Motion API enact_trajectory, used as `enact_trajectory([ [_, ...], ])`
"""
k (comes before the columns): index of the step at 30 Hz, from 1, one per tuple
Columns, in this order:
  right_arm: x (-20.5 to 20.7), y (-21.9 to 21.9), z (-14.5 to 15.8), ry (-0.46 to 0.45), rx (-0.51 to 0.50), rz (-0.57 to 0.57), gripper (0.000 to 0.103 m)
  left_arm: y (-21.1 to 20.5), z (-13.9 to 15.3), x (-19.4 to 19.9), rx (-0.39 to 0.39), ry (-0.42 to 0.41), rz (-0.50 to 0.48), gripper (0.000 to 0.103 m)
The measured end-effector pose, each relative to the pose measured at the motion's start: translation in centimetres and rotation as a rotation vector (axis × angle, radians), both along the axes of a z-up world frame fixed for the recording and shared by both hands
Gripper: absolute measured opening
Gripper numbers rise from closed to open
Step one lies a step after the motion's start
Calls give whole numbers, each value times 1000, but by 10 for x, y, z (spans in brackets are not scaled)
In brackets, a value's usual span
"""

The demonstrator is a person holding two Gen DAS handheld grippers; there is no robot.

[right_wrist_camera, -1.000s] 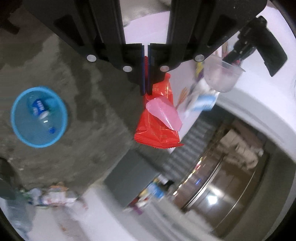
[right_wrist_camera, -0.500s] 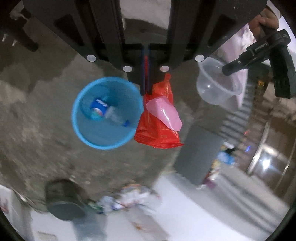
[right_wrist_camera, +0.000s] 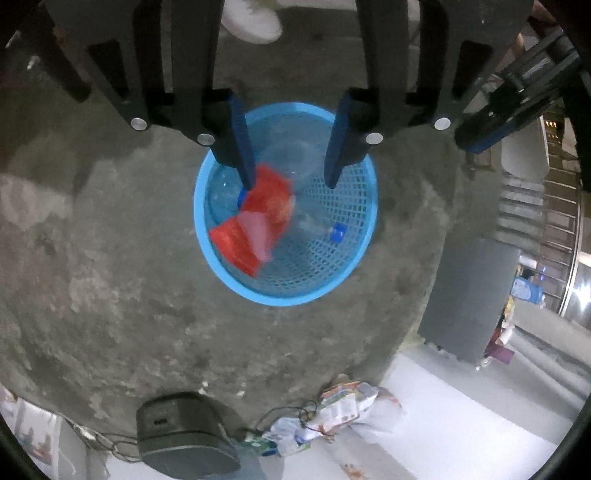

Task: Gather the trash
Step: 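Carry wrapper and cup over the wastebasket and open both tools to drop them, then bring both tools back to the table toward the purple noodle bag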

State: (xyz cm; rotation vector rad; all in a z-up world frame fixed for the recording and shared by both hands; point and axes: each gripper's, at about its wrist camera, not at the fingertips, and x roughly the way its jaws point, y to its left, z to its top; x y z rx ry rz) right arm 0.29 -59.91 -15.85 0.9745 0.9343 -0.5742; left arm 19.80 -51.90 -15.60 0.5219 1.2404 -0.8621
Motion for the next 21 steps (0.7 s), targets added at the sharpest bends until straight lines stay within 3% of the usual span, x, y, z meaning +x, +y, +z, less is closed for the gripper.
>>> enact_trajectory([
  [8,-12,9,11,-12,1,-4,41,21,37,-3,-26,-79,-39,54],
  [10,-17,15,23,-43,-8,2,48,40,58,-2,-50,-101,-18,55],
  [14,-17,32,49,-123,-4,49,53,103,114,-11,-114,-131,25,61],
  [16,-14,46,65,-168,0,98,55,151,147,-22,-172,-152,68,69],
  [21,4,95,100,-274,37,259,57,273,190,-54,-246,-212,197,74],
])
